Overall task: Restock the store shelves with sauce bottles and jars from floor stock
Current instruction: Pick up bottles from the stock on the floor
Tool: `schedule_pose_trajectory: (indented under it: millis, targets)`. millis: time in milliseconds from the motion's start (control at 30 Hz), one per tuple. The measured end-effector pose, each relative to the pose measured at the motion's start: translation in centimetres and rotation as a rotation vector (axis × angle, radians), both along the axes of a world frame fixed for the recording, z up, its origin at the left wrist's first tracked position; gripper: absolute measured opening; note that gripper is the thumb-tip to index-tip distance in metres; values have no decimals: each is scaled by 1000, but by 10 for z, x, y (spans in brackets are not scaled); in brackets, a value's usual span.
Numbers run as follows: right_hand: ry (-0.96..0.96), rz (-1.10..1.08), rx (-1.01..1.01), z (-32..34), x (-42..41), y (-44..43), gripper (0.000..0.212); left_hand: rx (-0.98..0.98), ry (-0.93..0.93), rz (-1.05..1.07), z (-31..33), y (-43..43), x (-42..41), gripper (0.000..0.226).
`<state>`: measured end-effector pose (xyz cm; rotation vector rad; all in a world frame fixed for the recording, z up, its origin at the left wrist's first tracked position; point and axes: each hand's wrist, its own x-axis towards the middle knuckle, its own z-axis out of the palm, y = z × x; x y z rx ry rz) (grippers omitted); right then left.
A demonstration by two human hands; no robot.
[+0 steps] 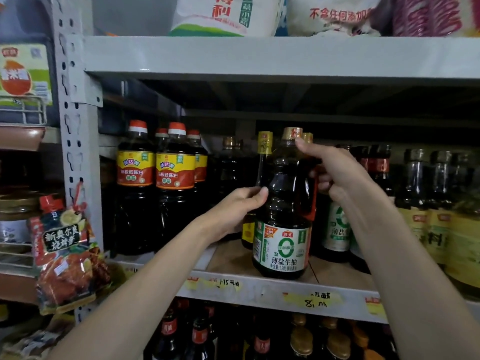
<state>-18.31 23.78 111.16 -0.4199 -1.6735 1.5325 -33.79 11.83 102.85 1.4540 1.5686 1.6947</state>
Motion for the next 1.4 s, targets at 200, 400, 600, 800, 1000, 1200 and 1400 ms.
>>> schedule_pose_trajectory:
  millis: [200, 400, 600, 800, 1000, 1200, 1400]
  targets:
    - [13, -9, 15, -8, -13, 4, 33, 64, 556, 659, 37, -19, -37, 11]
    - [40, -39, 69, -14, -15, 11, 28, -61, 1185, 1193, 80, 26, -49, 37]
    - [64, -47, 182, -22, -15, 11, 36, -572, 1263, 1220, 95, 44, -66, 48]
    - [95, -74, 219, -26, -19, 11, 64, -552, 1272, 1135, 94, 50, -72, 47]
    - [84, -110, 239, -26, -20, 8, 82, -584, 1095, 957, 101, 39, -82, 63]
    - [67, -131, 252, -27, -20, 6, 81, -663, 1161, 855, 104, 34, -89, 63]
    - [48, -159, 273, -28, -22, 5, 81, -680, 1099, 840, 110, 34, -87, 62]
